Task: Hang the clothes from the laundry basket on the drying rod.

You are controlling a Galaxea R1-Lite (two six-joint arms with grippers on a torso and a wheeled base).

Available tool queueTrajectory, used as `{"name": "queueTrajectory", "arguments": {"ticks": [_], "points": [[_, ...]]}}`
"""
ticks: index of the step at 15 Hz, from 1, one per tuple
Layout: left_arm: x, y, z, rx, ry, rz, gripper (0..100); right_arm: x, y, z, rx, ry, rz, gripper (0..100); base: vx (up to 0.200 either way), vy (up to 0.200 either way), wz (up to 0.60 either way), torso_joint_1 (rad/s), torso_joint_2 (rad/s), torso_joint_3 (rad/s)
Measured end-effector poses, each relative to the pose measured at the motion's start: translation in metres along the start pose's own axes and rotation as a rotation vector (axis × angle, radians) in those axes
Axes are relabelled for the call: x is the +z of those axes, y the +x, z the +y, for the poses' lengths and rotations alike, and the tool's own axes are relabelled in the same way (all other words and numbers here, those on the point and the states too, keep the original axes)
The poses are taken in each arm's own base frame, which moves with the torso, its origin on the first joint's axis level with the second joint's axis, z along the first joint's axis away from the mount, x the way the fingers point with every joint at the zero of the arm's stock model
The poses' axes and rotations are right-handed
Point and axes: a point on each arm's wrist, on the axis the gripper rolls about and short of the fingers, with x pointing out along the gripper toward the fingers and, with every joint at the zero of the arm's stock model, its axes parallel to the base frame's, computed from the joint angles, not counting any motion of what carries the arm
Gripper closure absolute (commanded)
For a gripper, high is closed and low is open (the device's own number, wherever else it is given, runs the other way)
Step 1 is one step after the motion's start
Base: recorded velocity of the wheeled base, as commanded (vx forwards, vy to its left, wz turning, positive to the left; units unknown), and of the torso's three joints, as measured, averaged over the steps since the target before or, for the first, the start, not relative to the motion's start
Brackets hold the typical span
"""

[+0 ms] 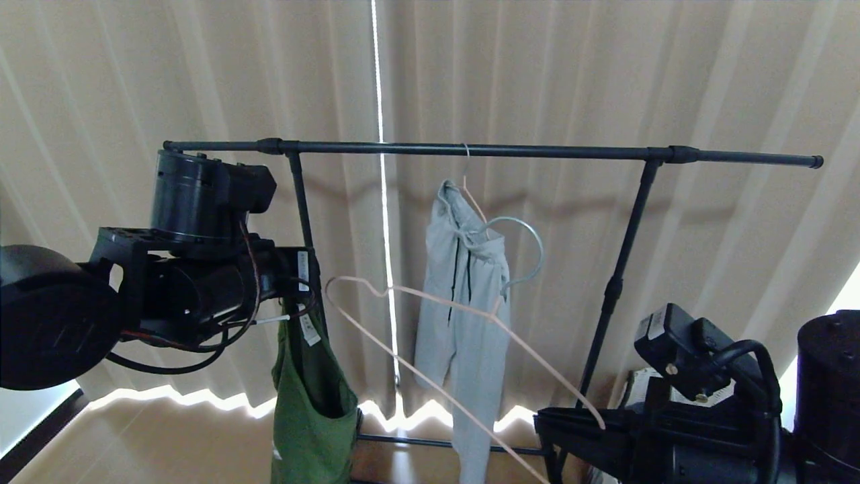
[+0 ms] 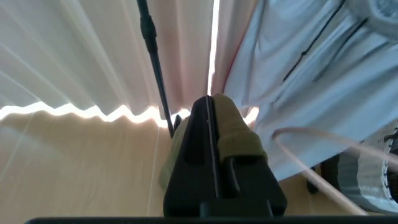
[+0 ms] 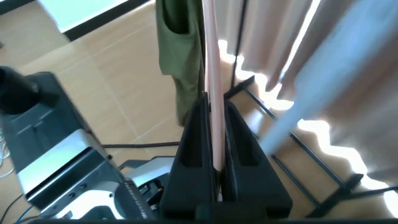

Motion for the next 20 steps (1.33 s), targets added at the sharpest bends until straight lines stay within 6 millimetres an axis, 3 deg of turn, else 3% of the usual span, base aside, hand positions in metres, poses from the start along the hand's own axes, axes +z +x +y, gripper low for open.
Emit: {"name": "queueTrajectory", "arguments": {"ticks": [8, 20], "points": [[-0.004, 0.004, 0.0, 0.004, 0.014, 0.017, 100, 0.0, 0.018, 0.003, 0.018, -0.007, -0.013, 100, 0.0, 0.0, 0.0, 0.0, 0.0, 0.0], [-0.002, 0.009, 0.011, 0.05, 0.024, 0.017, 100, -0.003, 0.013, 0.013, 0.061, -0.028, -0.009, 100, 0.0, 0.0, 0.0, 0.0, 0.0, 0.0]]}}
